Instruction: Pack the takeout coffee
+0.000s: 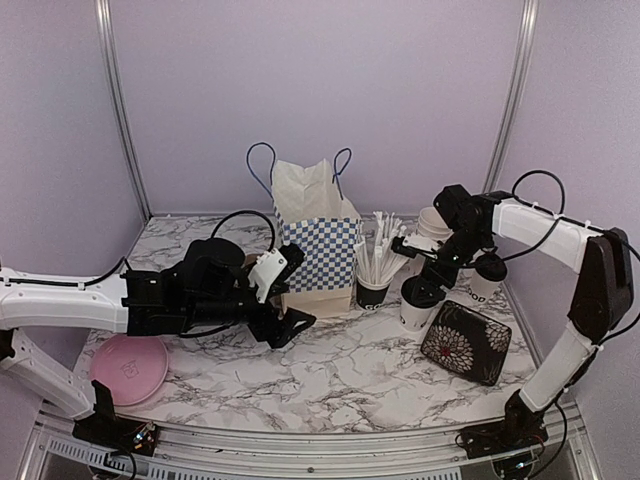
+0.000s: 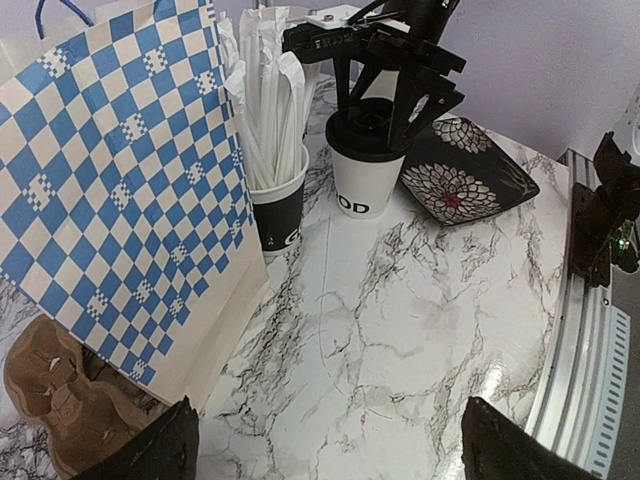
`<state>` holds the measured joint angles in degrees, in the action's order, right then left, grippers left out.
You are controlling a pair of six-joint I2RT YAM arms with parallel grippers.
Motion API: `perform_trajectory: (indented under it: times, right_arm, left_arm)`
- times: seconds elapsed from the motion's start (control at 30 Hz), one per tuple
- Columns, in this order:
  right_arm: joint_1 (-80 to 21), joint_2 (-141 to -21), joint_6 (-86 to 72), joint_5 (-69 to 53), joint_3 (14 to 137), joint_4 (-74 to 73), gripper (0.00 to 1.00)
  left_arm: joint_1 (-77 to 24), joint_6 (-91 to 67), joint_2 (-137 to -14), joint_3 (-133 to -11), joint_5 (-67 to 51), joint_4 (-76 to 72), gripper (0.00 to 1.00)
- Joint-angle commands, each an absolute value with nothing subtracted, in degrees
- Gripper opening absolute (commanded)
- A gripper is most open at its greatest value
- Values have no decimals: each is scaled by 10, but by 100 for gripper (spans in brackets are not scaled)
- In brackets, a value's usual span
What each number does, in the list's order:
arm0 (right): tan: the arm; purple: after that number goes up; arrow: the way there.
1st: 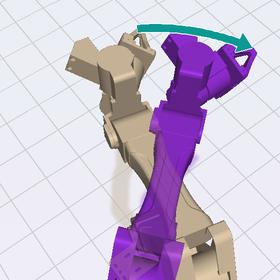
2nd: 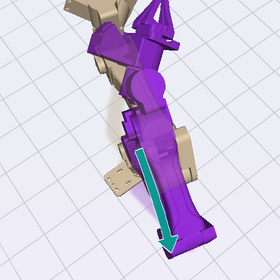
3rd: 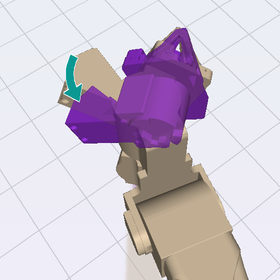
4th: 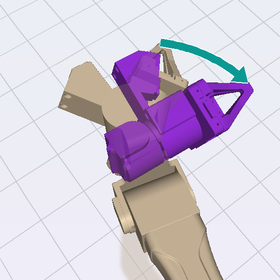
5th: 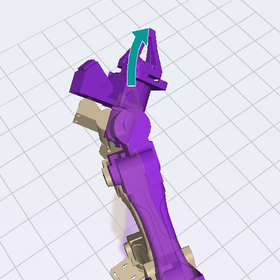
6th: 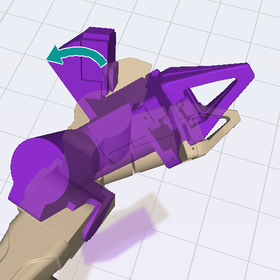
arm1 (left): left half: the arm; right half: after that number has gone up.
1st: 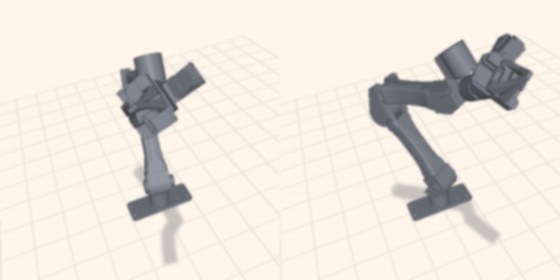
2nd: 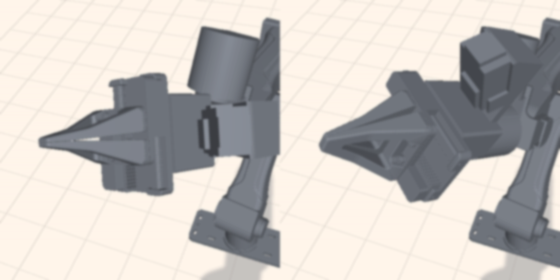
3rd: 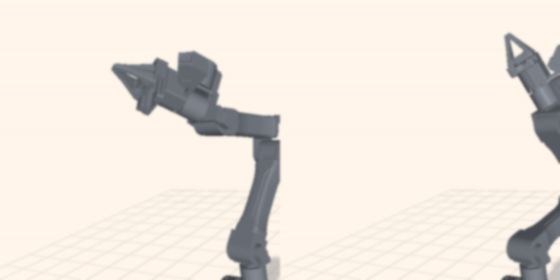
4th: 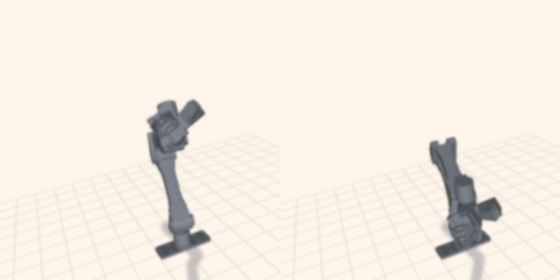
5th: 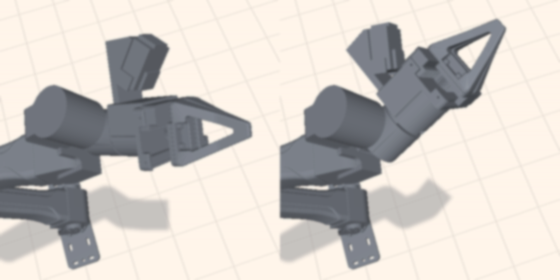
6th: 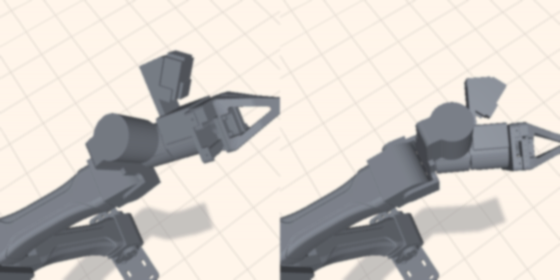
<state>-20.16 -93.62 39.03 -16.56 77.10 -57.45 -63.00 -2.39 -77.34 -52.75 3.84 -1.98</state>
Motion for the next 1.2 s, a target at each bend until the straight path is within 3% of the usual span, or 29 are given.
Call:
perform_trajectory:
  times: [0.0, 0.27, 0.53, 0.87, 1.17]
  right_arm:
    - [-196, -912, 376, -181, 781, -564, 93]
    - [-196, -857, 348, -181, 773, -566, 97]
    - [-195, -775, 310, -161, 722, -528, 99]
    - [-194, -680, 370, -324, 627, -467, 98]
    - [-194, -694, 403, -410, 586, -448, 88]
  left_arm:
    - [-628, -16, -749, -549, 70, -1, 92]
    - [-615, -12, -715, -581, 156, 77, 94]
    - [-543, -101, -706, -623, 289, 186, 86]
    - [-425, -173, -743, -633, 220, 250, 71]
    - [-362, -170, -811, -665, 159, 251, 65]
